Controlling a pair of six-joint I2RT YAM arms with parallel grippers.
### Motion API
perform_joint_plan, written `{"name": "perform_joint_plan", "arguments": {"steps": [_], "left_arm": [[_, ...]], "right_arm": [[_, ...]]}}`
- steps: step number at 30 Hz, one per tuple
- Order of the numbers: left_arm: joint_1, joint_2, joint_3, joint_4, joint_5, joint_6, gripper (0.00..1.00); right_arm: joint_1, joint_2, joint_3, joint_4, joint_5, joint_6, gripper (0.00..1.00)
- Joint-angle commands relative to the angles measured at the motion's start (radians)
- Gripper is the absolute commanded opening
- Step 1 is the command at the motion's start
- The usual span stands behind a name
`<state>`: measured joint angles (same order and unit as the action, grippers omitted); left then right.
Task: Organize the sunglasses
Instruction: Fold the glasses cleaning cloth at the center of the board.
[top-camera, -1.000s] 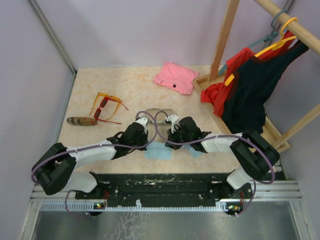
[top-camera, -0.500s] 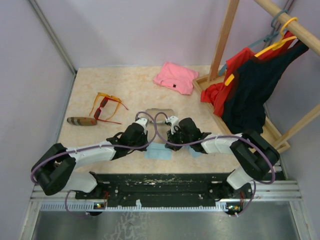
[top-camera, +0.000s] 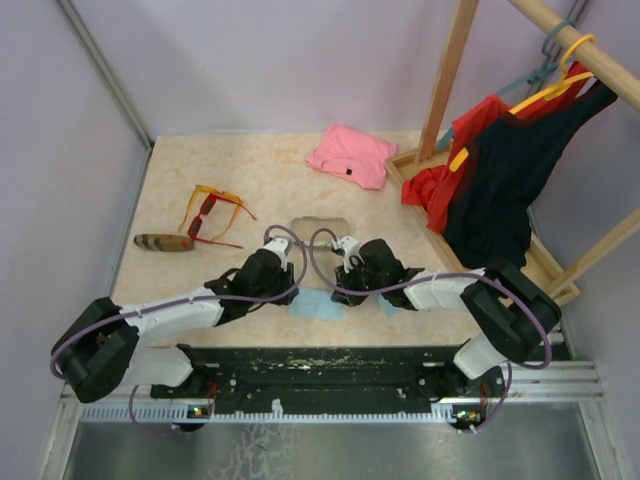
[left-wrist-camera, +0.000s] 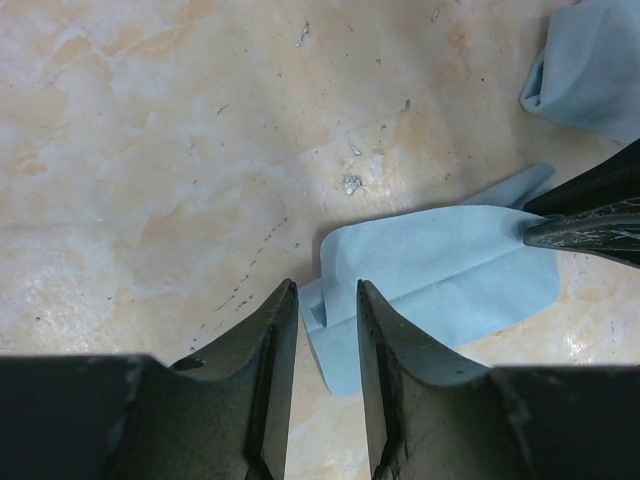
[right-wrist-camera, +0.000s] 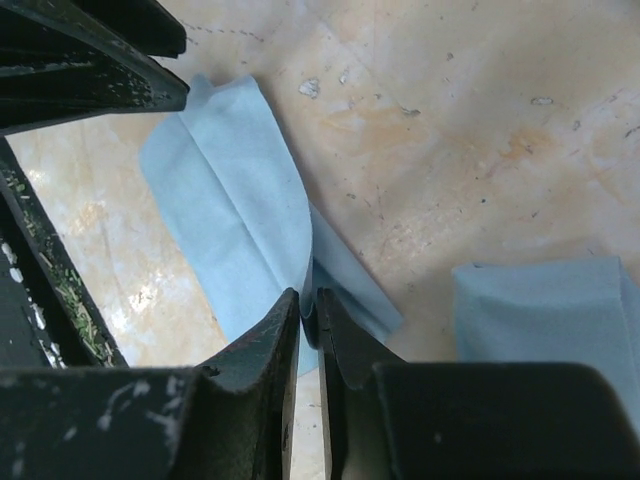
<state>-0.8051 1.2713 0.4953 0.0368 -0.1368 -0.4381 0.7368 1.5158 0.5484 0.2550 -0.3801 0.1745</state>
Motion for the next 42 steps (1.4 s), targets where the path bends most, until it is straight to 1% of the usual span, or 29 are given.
{"name": "perform_joint_plan", "arguments": {"steps": [1, 6, 10, 16, 20, 31, 34, 37, 42], "left_arm": [[0.001, -0.036, -0.014, -0.001, 0.020, -0.027, 0.38], [0.001, -0.064, -0.018, -0.007, -0.010, -0.050, 0.41], [0.002, -0.072, -0.016, -0.012, -0.027, -0.060, 0.41], [0.003, -0.079, -0.015, -0.015, -0.035, -0.068, 0.41], [0.003, -0.082, -0.009, -0.021, -0.042, -0.065, 0.41], [0.003, -0.079, -0.002, -0.032, -0.040, -0.075, 0.40], [0.003, -0.075, -0.006, -0.034, -0.033, -0.083, 0.40], [0.003, -0.063, -0.006, -0.035, -0.019, -0.089, 0.40], [0.004, -0.025, -0.002, -0.026, 0.020, -0.100, 0.40]], "right_arm": [[0.007, -0.052, -0.014, 0.073, -0.052, -0.017, 0.15], [0.012, -0.073, -0.034, 0.111, -0.086, -0.027, 0.15], [0.023, -0.091, -0.041, 0.100, -0.097, -0.060, 0.11], [0.054, -0.086, -0.008, -0.008, -0.064, -0.141, 0.06], [0.076, -0.077, 0.001, -0.057, -0.048, -0.177, 0.05], [0.149, -0.109, -0.014, -0.079, 0.042, -0.272, 0.03], [0.161, -0.124, -0.023, -0.072, 0.052, -0.291, 0.03], [0.169, -0.142, -0.034, -0.055, 0.051, -0.301, 0.06], [0.181, -0.165, -0.051, -0.046, 0.067, -0.323, 0.07]]}}
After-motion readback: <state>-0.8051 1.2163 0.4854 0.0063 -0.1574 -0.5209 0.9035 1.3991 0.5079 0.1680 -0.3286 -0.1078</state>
